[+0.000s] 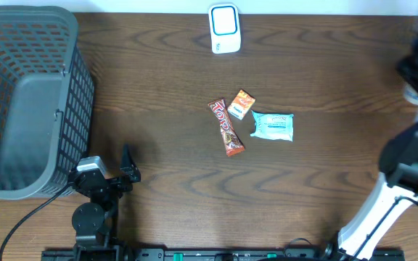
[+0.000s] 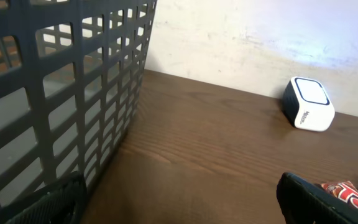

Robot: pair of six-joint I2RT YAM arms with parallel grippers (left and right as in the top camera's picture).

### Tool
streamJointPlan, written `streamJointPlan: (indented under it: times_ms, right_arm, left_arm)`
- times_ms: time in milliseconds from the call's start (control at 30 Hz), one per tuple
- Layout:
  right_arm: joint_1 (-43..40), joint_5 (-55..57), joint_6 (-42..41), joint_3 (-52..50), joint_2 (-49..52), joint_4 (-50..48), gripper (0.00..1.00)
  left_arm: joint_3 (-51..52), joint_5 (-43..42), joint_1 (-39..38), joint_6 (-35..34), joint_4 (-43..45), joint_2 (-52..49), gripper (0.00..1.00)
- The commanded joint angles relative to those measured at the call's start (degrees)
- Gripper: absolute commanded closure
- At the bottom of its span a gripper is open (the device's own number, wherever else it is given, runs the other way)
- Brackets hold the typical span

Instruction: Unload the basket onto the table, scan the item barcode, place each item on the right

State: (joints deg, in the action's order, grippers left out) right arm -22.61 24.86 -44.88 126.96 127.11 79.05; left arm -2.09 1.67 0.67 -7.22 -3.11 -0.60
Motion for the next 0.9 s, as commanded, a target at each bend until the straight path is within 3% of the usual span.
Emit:
streamJointPlan:
  times_ms: [0,233,367,433,600,867]
  right_arm:
    - [-5.57,-2.78,3.41,-5.22,-0.15,-4.09,0.44]
    - [-14.67,-11.45,3.56,-17.64,-0.02,-16.96,0.46]
    - [-17.79,-11.47,6.73,-19.85,-0.02,-20.74,0.36]
    - [-18.80,-11.61,6.84,-19.89,-0.02,-20.96,0.25]
    - [-19.45,-14.64,9.84,-19.15,-0.07,-20.79,0.08]
    - [-16.15,-19.91,11.23,-11.10,-1.70,-13.05,0.01]
  left_arm:
    - [1.86,0.31,-0.11,0.72,-0.87,0.37,0.02]
    - [1.86,0.31,-0.11,0.72,-0.87,0.37,0.02]
    - [1.86,0.31,-0.11,0.72,-0.87,0.37,0.02]
    - [1.86,0.31,-0.11,0.72,-0.87,0.37,0.02]
    - [1.86,0.28,-0.11,0.72,-0.87,0.37,0.02]
    - [1.86,0.28,-0.11,0.72,-0.87,0.37,0.02]
